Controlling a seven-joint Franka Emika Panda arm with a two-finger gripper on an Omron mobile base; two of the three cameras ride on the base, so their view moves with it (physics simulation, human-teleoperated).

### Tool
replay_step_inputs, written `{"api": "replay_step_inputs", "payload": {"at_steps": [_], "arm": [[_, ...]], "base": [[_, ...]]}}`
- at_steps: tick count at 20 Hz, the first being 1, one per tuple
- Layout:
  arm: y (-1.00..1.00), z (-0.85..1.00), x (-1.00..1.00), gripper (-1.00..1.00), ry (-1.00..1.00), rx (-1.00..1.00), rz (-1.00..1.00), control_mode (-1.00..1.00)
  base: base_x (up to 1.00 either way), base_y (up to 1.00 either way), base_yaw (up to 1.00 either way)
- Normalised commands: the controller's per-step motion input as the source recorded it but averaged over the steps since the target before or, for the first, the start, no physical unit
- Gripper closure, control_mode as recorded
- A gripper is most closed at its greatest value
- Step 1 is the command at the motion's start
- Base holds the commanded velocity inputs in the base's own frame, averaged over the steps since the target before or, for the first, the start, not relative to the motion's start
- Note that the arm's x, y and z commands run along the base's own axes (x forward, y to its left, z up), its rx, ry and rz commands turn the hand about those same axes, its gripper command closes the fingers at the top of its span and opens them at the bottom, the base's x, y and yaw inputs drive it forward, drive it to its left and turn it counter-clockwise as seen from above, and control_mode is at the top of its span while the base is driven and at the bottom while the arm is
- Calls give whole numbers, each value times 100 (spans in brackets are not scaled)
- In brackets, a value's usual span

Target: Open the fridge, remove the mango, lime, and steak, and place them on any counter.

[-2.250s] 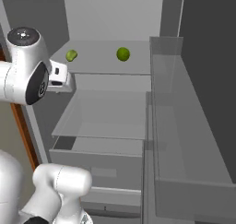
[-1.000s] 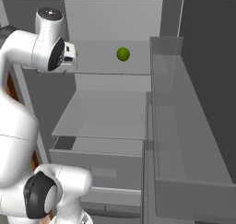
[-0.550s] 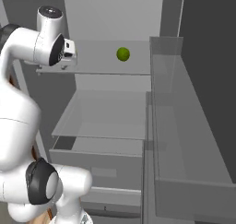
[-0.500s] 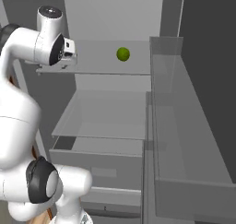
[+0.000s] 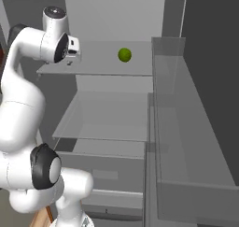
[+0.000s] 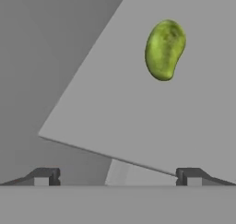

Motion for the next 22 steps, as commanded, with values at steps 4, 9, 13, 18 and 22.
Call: {"api": "replay_step_inputs", "payload": {"at_steps": [4,9,13,18,22], "arm": [[0,-4,58,-100,0,0,-3,-100],[0,-11,52,-100,0,0,-2,-100],[0,-13,42,-100,0,0,-2,-100],[7,-7,38,-100,0,0,-1,-100],[12,-8,41,-100,0,0,-1,-100]], "base": [[0,0,0],[0,0,0],[0,0,0],[0,0,0],[0,0,0]]}}
